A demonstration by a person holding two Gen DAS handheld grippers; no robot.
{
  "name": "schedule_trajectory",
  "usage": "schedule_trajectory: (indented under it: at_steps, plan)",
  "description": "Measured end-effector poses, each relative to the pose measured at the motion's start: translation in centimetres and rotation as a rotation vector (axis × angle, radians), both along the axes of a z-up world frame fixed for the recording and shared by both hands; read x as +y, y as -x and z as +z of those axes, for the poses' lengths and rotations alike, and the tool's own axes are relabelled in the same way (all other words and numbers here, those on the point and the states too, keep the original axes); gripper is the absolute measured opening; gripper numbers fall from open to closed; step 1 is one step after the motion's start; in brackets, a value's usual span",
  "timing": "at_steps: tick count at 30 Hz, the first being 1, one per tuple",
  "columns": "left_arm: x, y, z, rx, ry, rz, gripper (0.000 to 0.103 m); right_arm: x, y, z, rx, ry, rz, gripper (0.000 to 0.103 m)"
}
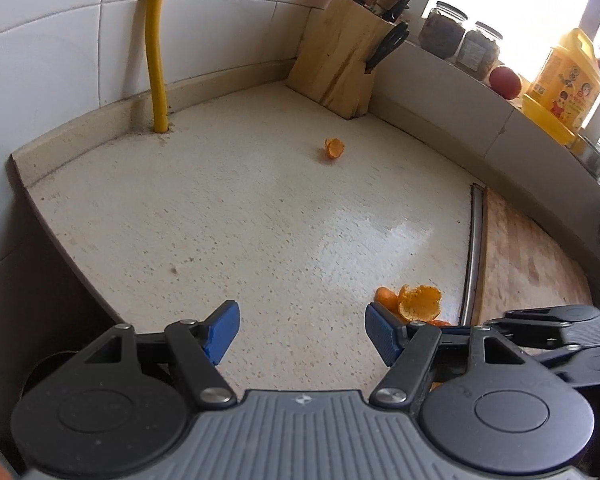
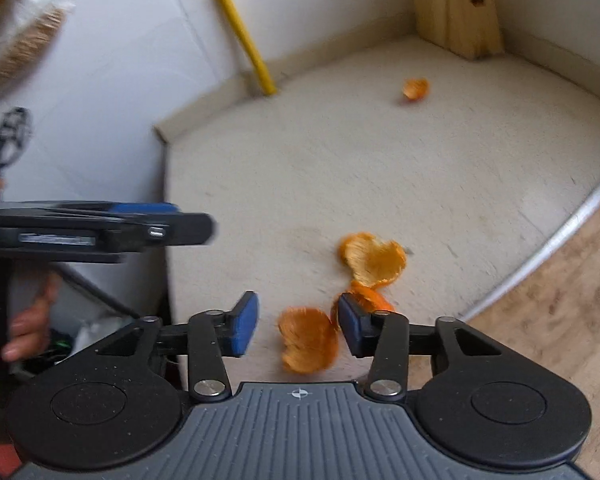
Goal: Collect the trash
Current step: 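Lower the right tool onto the orange peels, then grasp an orange peel with the right tool while the left tool grasps another peel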
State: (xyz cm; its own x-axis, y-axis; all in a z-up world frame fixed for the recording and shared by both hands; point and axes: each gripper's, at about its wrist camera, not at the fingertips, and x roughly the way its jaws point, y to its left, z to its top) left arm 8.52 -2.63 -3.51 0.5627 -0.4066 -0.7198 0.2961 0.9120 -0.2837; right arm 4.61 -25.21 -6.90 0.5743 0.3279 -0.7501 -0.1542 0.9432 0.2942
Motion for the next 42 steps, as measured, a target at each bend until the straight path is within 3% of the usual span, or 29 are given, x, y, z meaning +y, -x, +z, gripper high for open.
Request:
schedule_trajectory:
  at_steps: [1, 2, 9, 13, 18, 22, 23, 26, 27, 28, 31, 37, 42]
  plan:
    - [0.0, 0.0, 0.0, 0.000, -0.001, 0.003, 0.067, -0.3, 0.2, 0.3, -0.012, -0.010, 0.005, 0.073]
    - [0.1, 0.0, 0.1, -0.001, 0.001, 0.006, 0.069, -0.7, 0.5, 0.6, -0.023, -0.022, 0.005, 0.076]
    - [-0.3, -1.3, -0.5, 0.009, -0.005, -0.047, 0.071, -0.5, -0.1, -0.8, -0.014, 0.059, -0.029, 0.074]
    - [-0.8, -2.3, -0.6, 0.011, 0.011, -0.098, 0.071, 1.3, 0.5, -0.4, -0.032, 0.159, -0.015, 0.070]
    - [-0.6, -3.2, -0.5, 0.004, 0.036, -0.138, 0.072, 1.5, 1.9, 0.5, 0.012, 0.120, -0.049, 0.070]
    - [-0.4, -4.3, -1.2, 0.030, 0.051, -0.154, 0.072, 1.4, 0.6, -0.7, 0.023, 0.106, -0.108, 0.070]
    - [-0.5, -4.5, -1.3, 0.035, 0.055, -0.161, 0.072, 1.7, 0.1, -1.2, 0.030, 0.114, -0.118, 0.068]
    - [-0.7, -4.7, -1.4, 0.035, 0.056, -0.189, 0.072, 3.0, -0.2, -1.6, 0.054, 0.172, -0.092, 0.045]
    - [-0.7, -4.7, -1.4, 0.036, 0.056, -0.199, 0.072, 3.3, 0.1, -1.6, 0.066, 0.174, -0.078, 0.032]
    - [-0.7, -4.9, -1.5, 0.039, 0.056, -0.206, 0.072, 3.5, 0.5, -1.5, 0.076, 0.171, -0.076, 0.029]
    - [-0.8, -5.2, -1.8, 0.047, 0.061, -0.228, 0.072, 3.1, 1.2, -1.1, 0.092, 0.154, -0.106, 0.022]
    - [-2.3, -5.0, -1.9, 0.095, 0.125, -0.380, 0.072, -0.6, 2.4, 0.7, 0.074, -0.096, -0.256, 0.020]
    - [-5.3, -3.9, -2.5, 0.110, 0.112, -0.544, 0.071, -3.1, 4.7, 2.3, 0.039, -0.098, -0.375, 0.020]
